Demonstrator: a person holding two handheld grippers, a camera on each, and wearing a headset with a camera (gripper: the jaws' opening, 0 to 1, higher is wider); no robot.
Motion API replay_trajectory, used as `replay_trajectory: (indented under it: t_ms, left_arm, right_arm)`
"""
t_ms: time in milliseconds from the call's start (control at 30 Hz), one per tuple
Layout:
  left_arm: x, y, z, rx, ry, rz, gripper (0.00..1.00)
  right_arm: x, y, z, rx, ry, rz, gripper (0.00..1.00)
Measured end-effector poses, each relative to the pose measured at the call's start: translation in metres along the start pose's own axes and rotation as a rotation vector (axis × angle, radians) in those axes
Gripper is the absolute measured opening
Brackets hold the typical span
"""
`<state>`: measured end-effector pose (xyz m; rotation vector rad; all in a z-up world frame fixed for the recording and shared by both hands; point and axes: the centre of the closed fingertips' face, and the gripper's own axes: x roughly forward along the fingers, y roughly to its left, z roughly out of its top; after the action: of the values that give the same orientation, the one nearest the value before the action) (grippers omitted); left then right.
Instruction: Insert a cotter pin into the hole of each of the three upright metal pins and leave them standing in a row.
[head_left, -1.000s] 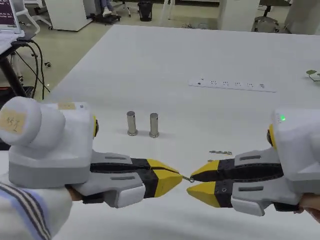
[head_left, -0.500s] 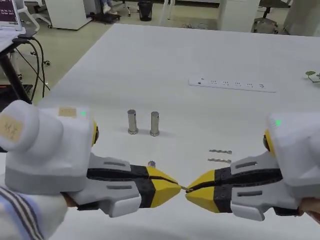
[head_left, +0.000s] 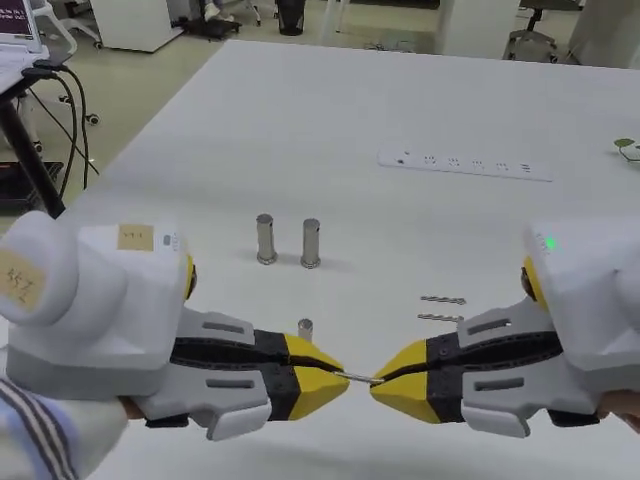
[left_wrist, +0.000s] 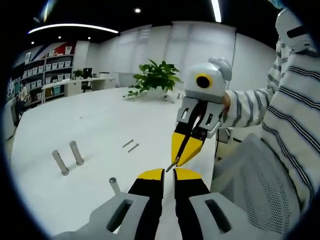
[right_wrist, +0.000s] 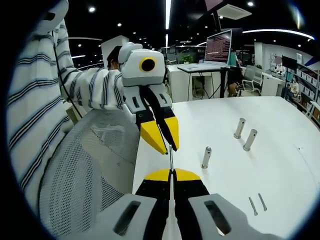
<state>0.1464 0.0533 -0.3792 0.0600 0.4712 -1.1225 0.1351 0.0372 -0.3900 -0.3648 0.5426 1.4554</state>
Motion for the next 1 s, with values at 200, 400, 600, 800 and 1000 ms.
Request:
replay_trajectory:
  t_ms: [200,400,600,800,1000]
  left_arm:
    - [-0.004,0.036,-0.011,0.088,0.092,0.129,0.16]
    - [-0.001,0.057,-0.01,0.116,0.106,0.146,0.19]
    - [0.007,0.069,-0.015,0.176,0.159,0.125,0.18]
    - [0.013,0.08,-0.024,0.218,0.207,0.091,0.18]
    - [0.016,0.083,-0.035,0.25,0.255,0.043,0.18]
  right_arm:
    - [0.009,-0.027,-0.013,0.011,0.073,-0.114,0.0]
    - [0.022,-0.043,-0.024,0.02,0.143,-0.181,0.0]
    - [0.034,-0.053,-0.024,0.034,0.145,-0.21,0.0]
    - [0.041,-0.065,-0.025,0.042,0.14,-0.231,0.0]
    - [0.048,-0.069,-0.03,0.048,0.16,-0.227,0.0]
